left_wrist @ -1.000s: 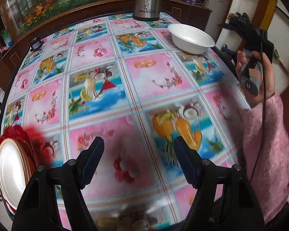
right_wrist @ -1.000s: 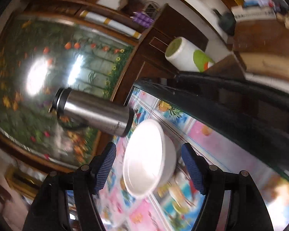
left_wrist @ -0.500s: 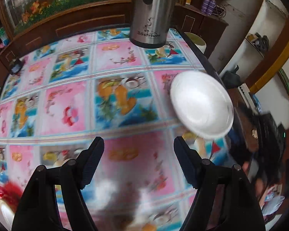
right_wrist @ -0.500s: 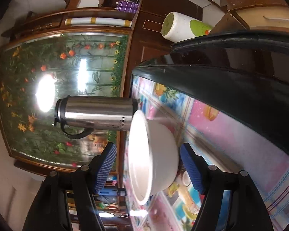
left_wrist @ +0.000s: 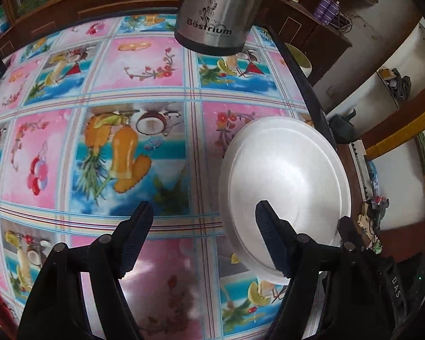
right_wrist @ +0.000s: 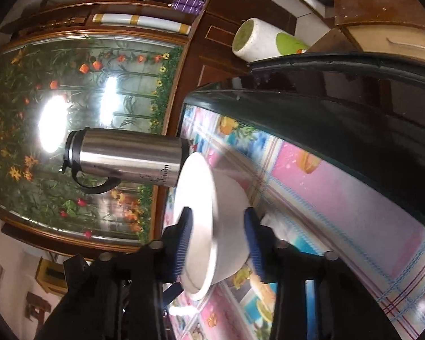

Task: Organize plates and bowls
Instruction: 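Grasp the rim of the second white foam bowl with both tools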

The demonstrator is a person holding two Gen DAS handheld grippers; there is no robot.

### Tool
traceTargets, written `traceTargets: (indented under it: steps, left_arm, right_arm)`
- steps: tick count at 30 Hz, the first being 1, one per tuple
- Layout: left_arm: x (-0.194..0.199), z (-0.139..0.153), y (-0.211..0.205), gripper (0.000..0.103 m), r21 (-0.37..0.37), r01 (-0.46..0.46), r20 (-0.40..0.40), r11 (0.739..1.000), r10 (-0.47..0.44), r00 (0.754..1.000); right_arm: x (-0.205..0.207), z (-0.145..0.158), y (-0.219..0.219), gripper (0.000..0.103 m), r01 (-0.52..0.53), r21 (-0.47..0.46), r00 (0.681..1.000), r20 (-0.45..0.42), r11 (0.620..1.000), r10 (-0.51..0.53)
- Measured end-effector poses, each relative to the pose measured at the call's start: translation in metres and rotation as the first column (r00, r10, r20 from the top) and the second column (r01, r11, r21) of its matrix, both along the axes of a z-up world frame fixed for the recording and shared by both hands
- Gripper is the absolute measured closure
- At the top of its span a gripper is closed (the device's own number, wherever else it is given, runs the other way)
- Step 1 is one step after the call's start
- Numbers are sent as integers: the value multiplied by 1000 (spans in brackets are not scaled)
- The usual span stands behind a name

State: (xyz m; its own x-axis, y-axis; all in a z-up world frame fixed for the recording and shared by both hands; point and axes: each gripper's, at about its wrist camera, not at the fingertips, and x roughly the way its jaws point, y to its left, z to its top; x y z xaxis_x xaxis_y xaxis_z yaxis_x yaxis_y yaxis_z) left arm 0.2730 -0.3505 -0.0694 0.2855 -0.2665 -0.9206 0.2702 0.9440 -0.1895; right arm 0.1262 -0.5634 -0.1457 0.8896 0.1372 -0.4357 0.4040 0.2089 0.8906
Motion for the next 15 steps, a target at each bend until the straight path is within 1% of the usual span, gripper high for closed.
traceTargets:
  steps: [1,3,4,5,6,7,9,10,12,15]
  left_arm:
    - [0,-2,-1,29,-4,1,-5,1000,-1,1000]
    - [-1,-5,-2,29,-27,6,-11,1000,-6,1000]
    - [-2,-6,-2,29,-34,11,-11,999,-11,1000]
    - [-3,-5,-2,33,-41,17,-5,999,-17,1000]
    - [-4,-5,-3,41,-44,21,2,999,-21,1000]
    - [-5,-4,-3,45,-47,27,5,999,-27,1000]
    - [-6,-3,-2,61,-66,41,1,997,-41,999]
    - [-6,-4,-2,63,-71,45,-2,996,-45,999]
    - [-7,-6,-1,75,-71,48,-5,996,-49,999]
    - [-6,-8,3,76,-88,46,-15,995,-48,999]
  right_arm:
    - [-1,0,-1,79,4,-5,1000,-4,1000,-4]
    - [0,1,0,85,1,-14,1000,-2,1000,-1]
    - [0,1,0,86,2,-18,1000,-6,1000,-2]
    - [0,0,1,86,3,-19,1000,-10,1000,-3]
    - [0,0,2,87,1,-17,1000,-11,1000,-1]
    - [1,0,2,87,-1,-17,1000,-12,1000,1]
    - [1,1,2,88,1,-25,1000,-14,1000,-2]
    - [1,1,2,88,2,-27,1000,-13,1000,-3]
    - [1,2,3,88,5,-30,1000,-12,1000,-6]
    - [2,1,3,88,2,-27,1000,-8,1000,-2]
